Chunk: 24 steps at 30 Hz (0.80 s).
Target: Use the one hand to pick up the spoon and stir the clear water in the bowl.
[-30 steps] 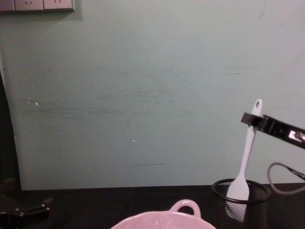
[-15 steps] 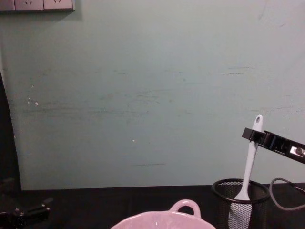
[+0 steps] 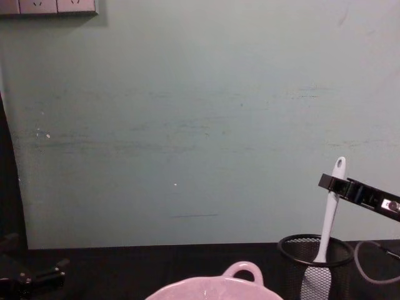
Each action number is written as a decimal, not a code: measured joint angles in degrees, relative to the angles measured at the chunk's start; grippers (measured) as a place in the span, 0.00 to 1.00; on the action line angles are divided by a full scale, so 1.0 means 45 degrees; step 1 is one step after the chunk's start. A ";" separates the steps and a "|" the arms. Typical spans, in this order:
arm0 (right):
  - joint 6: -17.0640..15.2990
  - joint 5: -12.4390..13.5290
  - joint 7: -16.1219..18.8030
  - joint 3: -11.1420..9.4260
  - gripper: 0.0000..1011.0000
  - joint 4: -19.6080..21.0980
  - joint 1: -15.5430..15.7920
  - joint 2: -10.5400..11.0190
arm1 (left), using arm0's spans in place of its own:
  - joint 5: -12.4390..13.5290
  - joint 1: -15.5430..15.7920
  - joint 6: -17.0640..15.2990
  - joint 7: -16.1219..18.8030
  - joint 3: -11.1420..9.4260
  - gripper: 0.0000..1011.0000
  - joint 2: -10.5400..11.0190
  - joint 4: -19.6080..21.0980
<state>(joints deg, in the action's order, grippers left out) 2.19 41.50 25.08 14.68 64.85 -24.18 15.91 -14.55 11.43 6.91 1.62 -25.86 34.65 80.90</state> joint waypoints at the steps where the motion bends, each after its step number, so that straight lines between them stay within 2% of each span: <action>1: -0.0028 0.0005 0.0017 -0.0009 0.11 -0.0021 0.0001 -0.0002 | 0.0000 0.0000 0.0000 0.0000 0.0000 1.00 0.0000 0.0000; 24: -0.0117 0.0019 0.0134 0.0036 0.12 -0.0341 -0.0051 -0.0068 | 0.0000 0.0000 0.0000 0.0000 0.0000 1.00 0.0000 0.0000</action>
<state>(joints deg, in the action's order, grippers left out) 1.67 41.59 25.68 14.84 63.31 -24.41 15.60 -14.55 11.43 6.91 1.62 -25.86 34.64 80.90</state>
